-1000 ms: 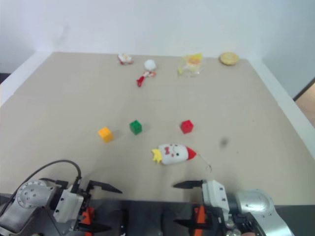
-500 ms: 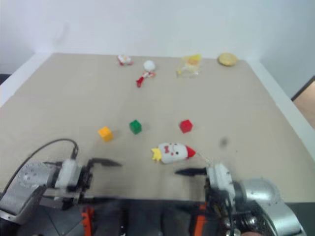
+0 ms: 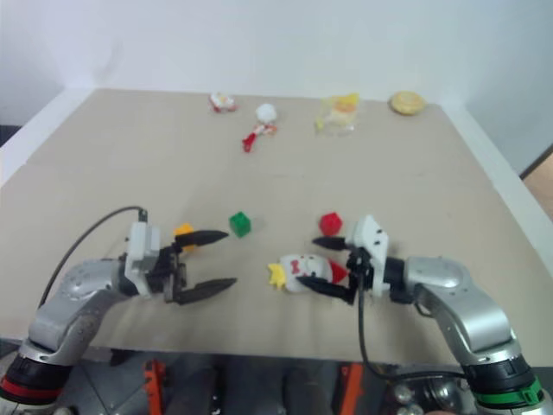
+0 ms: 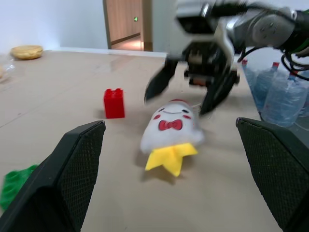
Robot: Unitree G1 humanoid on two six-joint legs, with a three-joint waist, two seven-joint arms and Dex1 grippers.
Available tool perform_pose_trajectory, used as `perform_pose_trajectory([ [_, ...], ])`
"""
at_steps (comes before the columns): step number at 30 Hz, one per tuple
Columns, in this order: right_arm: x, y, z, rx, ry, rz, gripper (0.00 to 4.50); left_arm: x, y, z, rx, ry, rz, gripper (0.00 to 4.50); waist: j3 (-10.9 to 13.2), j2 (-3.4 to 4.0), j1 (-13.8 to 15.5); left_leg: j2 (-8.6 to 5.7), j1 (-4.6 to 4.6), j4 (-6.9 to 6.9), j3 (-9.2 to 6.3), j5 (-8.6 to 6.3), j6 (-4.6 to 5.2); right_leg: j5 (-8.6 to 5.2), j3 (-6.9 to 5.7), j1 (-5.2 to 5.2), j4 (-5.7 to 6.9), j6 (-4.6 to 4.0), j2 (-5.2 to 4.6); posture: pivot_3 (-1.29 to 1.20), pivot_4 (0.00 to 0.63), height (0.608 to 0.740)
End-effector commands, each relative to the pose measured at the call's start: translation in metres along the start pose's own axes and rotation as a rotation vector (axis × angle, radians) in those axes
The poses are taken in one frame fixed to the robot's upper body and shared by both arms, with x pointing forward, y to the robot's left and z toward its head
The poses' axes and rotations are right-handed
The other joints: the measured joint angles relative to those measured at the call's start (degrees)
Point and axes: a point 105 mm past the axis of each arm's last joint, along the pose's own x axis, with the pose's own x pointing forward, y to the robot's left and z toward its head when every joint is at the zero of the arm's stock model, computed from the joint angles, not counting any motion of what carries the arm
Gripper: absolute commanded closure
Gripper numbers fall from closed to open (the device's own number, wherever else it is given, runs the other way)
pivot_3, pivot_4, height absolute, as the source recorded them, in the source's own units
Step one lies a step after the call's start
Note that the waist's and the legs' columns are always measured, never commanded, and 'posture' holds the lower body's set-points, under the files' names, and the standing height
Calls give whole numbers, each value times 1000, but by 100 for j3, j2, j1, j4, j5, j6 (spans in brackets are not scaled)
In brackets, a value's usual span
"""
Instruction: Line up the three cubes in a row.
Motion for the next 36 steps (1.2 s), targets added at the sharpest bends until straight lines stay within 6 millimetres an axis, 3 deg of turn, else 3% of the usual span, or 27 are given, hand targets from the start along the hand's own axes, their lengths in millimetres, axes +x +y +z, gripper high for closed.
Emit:
perform_pose_trajectory([
  [1, 5, -7, -14, -30, 90, -19, 260, 5, -5, 9, 45, -22, -42, 1, 0, 0, -2, 0, 1, 3, 0, 0, 0, -1, 0, 1, 0, -7, 1, 0, 150, 738],
  [7, 9, -13, -15, -30, 68, -44, 2346, 6, -2, 8, 53, -29, -46, 0, 0, -1, -5, 1, 5, 29, 0, 5, 3, 14, -1, 11, 1, -11, 0, 0, 150, 738],
  [11, 7, -14, -7, -31, 16, -58, 3357, 8, 1, 7, 55, -33, -49, 0, -1, 0, -4, 2, 4, 28, -1, 5, 3, 17, -1, 10, 2, -11, 3, 0, 150, 738],
  [15, -10, -1, 25, -12, -121, -1, 4469, 14, 9, 9, 63, -46, -50, 0, 1, 2, -2, 4, -2, 28, -4, 5, 3, 16, -2, 7, 3, -9, 6, 0, 150, 738],
  [17, -23, 0, 48, 13, -228, -5, 4469, 20, 14, 12, 76, -60, -43, 0, 1, 2, 4, 3, -7, 29, -6, 5, 3, 17, -2, 6, 3, -7, 7, 0, 150, 738],
  [20, -52, -24, 82, 31, -409, -172, 4469, 38, 22, 21, 69, -113, -24, 0, 1, 2, 2, 2, -10, 42, -9, 6, 3, 22, -2, 11, 3, 1, 6, 0, 150, 738],
  [22, -77, -49, 90, 28, -474, -376, 4469, 57, 24, 28, 54, -160, -17, 0, 1, 1, 15, 0, -13, 57, -10, 6, 4, 30, -2, 14, 3, 8, 6, 0, 150, 738],
  [24, -95, -70, 85, 15, -465, -577, 4469, 72, 25, 32, 48, -191, -18, 0, 0, 1, 23, -3, -17, 68, -16, 7, 6, 31, -4, 19, 3, 9, 6, 0, 150, 738],
  [25, -100, -77, 81, 14, -447, -650, 4469, 76, 25, 33, 51, -199, -15, 0, 0, 1, 19, -5, -16, 71, -15, 8, 7, 32, -2, 22, 2, 11, 6, 0, 150, 738],
  [27, -129, -108, 59, 86, -399, -935, 4469, 93, 24, 35, 64, -221, -13, 0, 0, 2, 12, -8, -16, 72, -14, 8, 7, 34, 4, 20, 2, 12, 6, 0, 150, 738],
  [29, -155, -126, 39, 144, -359, -1158, 4469, 105, 22, 37, 67, -241, -19, 0, -2, 7, 12, -9, -16, 72, -13, 8, 7, 37, 6, 18, 2, 10, 6, 0, 150, 738],
  [34, -205, -139, -9, 311, -258, -1518, 4469, 130, 28, 37, 60, -277, 16, 0, -13, 37, 0, -15, -17, 59, -11, 9, 10, 37, 22, 11, 3, 14, 8, 0, 150, 738],
  [36, -213, -139, -27, 379, -216, -1590, 4469, 142, 28, 39, 61, -293, 26, 0, -13, 36, 2, -16, -17, 57, -13, 12, 15, 37, 19, 12, 3, 15, 9, 0, 150, 738],
])
